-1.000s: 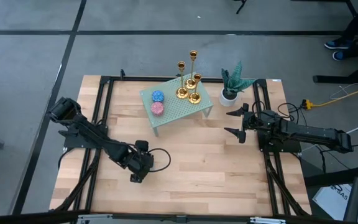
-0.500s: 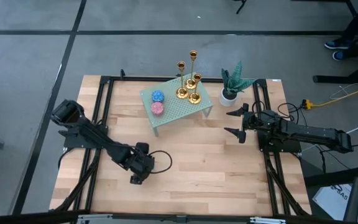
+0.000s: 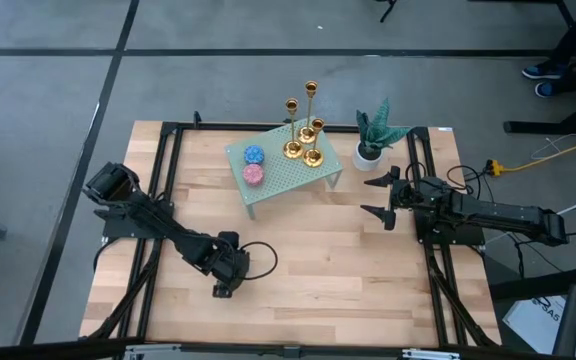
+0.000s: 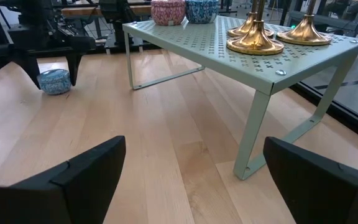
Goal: Pick & Place candle stick holders
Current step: Put the light blue scented candle on the shelf
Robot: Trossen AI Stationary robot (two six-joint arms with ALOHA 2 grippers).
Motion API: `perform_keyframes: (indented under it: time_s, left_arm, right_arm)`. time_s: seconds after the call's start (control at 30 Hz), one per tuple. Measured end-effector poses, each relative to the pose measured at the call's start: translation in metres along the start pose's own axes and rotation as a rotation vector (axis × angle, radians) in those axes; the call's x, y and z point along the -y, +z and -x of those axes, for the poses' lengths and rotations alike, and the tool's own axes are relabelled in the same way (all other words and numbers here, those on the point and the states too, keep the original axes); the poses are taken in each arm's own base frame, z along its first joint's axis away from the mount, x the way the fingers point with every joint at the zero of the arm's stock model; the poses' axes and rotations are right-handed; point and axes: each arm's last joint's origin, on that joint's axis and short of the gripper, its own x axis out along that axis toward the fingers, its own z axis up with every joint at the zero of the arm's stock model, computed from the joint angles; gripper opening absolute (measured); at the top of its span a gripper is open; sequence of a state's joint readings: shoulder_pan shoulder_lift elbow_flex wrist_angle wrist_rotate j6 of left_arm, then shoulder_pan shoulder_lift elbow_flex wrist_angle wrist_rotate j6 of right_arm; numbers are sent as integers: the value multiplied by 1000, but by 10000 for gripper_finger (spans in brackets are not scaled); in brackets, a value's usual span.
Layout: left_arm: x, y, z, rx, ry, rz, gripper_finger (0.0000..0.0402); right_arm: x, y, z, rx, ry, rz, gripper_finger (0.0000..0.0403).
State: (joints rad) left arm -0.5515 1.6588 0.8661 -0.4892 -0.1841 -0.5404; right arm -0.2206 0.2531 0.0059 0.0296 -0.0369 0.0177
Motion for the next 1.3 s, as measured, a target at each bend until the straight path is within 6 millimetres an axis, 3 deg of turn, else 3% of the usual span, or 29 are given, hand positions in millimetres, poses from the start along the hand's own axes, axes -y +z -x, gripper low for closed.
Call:
perform_keyframes:
  time_s: [0.2, 0.43, 0.63, 1.03, 1.3]
  left_arm:
    - [0, 0, 0, 6, -2, 31, 295]
    - [0, 2, 1, 19, -12, 69, 294]
    - [-12, 10, 9, 50, -21, 130, 294]
    - [-62, 32, 61, 283, 24, 306, 295]
    - [-109, 25, 105, 393, 109, 448, 296]
  right_arm:
    - [0, 0, 0, 0, 1, 0, 385]
    - [0, 0, 0, 0, 1, 0, 385]
    - [0, 0, 0, 0, 0, 0, 385]
    - [0, 0, 0, 0, 1, 0, 385]
    - [0, 0, 0, 0, 0, 0, 385]
